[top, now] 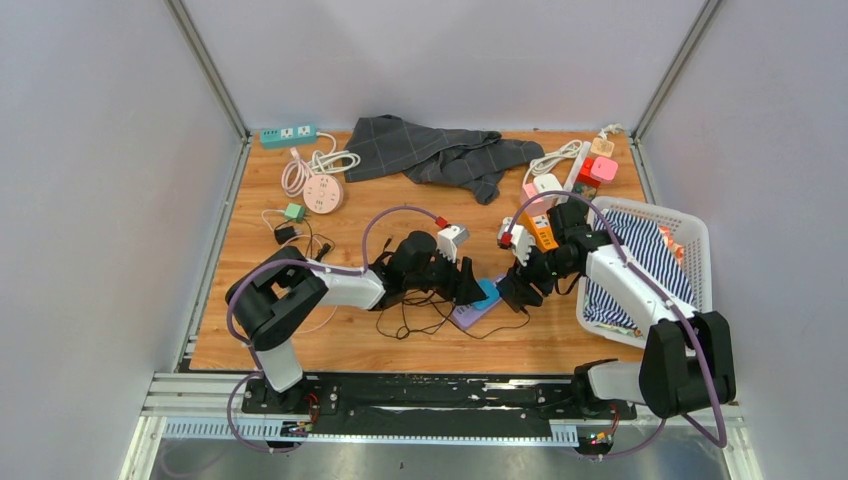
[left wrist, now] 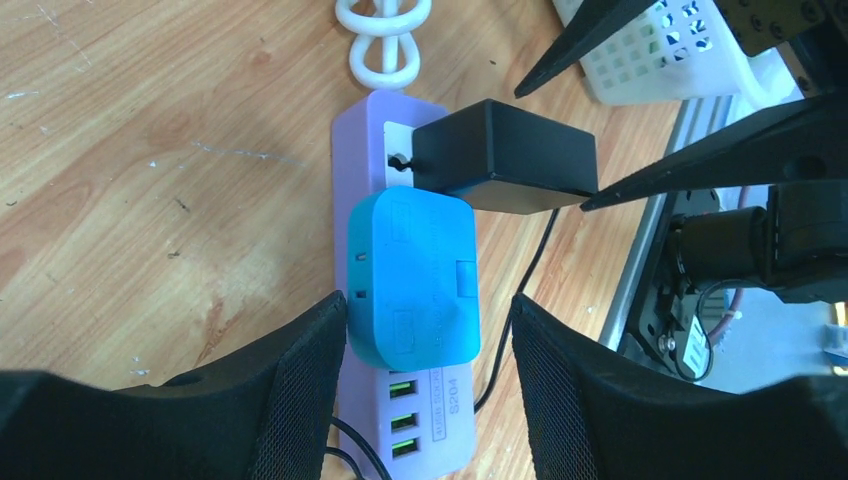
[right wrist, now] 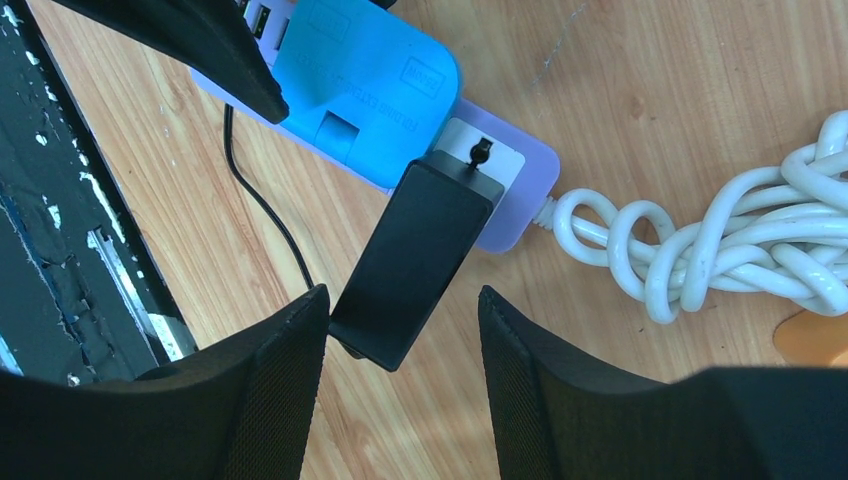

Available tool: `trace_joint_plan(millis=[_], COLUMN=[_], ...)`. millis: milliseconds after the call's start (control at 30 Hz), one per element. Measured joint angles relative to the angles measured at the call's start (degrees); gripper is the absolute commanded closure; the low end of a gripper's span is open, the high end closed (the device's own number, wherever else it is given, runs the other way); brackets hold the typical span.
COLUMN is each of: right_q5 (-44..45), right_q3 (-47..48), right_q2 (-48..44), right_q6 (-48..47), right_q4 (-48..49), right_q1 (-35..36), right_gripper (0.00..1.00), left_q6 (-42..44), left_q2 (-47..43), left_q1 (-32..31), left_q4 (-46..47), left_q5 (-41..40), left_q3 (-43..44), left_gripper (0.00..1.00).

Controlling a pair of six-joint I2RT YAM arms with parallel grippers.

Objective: Pull the plug off the socket
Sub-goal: Remove the plug from the socket.

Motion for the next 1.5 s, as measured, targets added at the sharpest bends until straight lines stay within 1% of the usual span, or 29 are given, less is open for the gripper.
trace_joint_plan(millis=[167, 400, 467, 567, 700, 767, 900, 1033, 1133, 1200, 1267, 1333, 1500], right_q5=[0.42, 0.76, 0.81, 1.9, 5.07, 6.34, 8.31, 10.27, 10.88, 11.08, 11.39, 11.72, 12.68], right_q3=[0.0, 0.0, 0.0, 0.0, 0.07, 0.24, 0.28, 0.28, 0.28, 0.28, 0.28, 0.28, 0.28], right_q2=[0.24, 0.26, 0.26, 0.48, 1.88, 2.84, 3.21, 3.21, 3.15, 3.1, 3.06, 2.97, 2.86], right_q6=[0.09, 0.42, 0.83, 1.64, 3.3, 4.68, 6.43, 7.39, 7.43, 7.43, 7.37, 7.15, 5.14], right_q4=[0.02, 0.57, 1.03, 1.99, 3.8, 4.24, 4.92, 5.97, 6.38, 6.38, 6.36, 6.34, 5.75], right_q1=[0.0, 0.0, 0.22, 1.84, 4.26, 4.61, 4.76, 4.79, 4.87, 4.87, 4.96, 5.07, 5.11], right_gripper=[0.42, 0.42, 0.42, 0.42, 0.44, 0.47, 0.57, 0.72, 0.86, 0.92, 0.96, 0.99, 1.0], left_q6=[-1.6, -3.76, -4.13, -4.74, -5.86, -6.29, -7.1, -7.3, -7.32, -7.37, -7.52, -7.72, -8.59], left_q2=[0.0, 0.2, 0.2, 0.13, -0.2, -0.24, -0.24, -0.11, 0.52, 1.18, 1.73, 1.7, -0.35], left_q1=[0.59, 1.16, 1.16, 1.16, 1.16, 1.16, 1.18, 1.18, 1.11, 1.05, 0.92, 0.79, 0.7], left_q4=[4.17, 7.3, 7.98, 8.61, 8.7, 8.7, 8.76, 8.79, 8.81, 8.79, 9.11, 11.47, 21.64], left_q5=[2.29, 3.13, 2.51, 0.74, -3.15, -4.48, -5.25, -4.63, -4.09, -3.87, -3.58, -3.32, -3.39], left_q3=[-1.77, -2.58, -2.89, -3.96, -5.97, -6.54, -6.6, -6.58, -6.43, -6.29, -6.36, -7.43, -14.82], left_gripper=[0.39, 0.34, 0.34, 0.36, 0.38, 0.38, 0.38, 0.38, 0.37, 0.37, 0.36, 0.35, 0.35])
